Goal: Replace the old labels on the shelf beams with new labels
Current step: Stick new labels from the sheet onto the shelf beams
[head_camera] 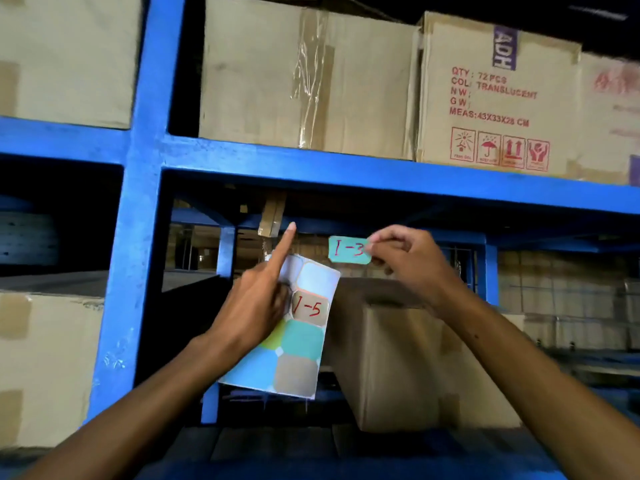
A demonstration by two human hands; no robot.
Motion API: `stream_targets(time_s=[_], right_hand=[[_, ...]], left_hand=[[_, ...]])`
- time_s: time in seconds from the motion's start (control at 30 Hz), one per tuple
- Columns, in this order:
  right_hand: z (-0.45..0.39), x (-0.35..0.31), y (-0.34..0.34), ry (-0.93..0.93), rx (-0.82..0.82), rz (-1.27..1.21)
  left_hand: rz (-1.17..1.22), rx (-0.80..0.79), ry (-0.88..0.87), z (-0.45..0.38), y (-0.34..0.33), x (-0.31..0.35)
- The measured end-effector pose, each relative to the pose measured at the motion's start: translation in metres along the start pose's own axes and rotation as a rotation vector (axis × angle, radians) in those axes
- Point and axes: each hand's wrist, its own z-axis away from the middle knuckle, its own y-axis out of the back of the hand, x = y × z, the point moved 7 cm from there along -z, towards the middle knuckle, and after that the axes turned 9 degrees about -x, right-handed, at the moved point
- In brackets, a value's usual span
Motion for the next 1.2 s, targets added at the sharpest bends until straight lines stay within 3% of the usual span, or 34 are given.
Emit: stream_targets(time_s=[0.3, 0.57, 1.0, 1.2], right_hand=[[-0.07, -0.021, 0.085, 0.128, 0.235, 0.068], [-0.108, -0.03, 0.074, 0.179, 0.219, 0.118], [-0.124, -0.043, 0.047, 0.218, 0.104, 0.22], [-0.125, -0.044, 0.047, 0.205, 0.133, 0.218]], left_hand=[[-0.169, 0.047, -0.147, -0.078, 0.008, 0.059], [-0.319, 0.071, -0.138, -0.112, 0.009, 0.074], [-0.459, 0.003, -0.002, -0.124, 0.012, 0.04], [-0.497, -0.01, 0.019, -0.126, 0.015, 0.035]])
